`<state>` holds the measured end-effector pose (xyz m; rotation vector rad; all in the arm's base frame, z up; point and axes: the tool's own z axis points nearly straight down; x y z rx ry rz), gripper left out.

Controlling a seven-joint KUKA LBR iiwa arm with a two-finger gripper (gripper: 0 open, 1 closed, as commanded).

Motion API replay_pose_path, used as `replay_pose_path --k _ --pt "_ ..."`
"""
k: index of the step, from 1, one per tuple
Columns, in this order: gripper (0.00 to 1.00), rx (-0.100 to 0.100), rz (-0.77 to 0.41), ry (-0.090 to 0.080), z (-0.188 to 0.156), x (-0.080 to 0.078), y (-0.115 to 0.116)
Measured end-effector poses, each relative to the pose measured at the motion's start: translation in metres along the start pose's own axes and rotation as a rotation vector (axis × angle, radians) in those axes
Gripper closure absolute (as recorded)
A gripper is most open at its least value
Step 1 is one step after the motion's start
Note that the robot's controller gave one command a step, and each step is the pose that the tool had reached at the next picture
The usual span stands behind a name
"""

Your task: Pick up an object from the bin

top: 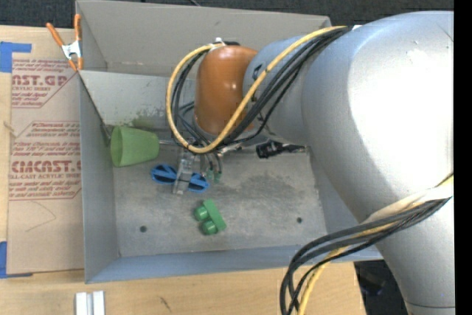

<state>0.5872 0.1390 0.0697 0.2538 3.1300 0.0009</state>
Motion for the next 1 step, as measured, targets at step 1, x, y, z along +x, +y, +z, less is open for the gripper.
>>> replay_pose_path --k 1 --pt "1.0 -0.004 0.018 -0.007 -0.1426 0.0338 0.0137"
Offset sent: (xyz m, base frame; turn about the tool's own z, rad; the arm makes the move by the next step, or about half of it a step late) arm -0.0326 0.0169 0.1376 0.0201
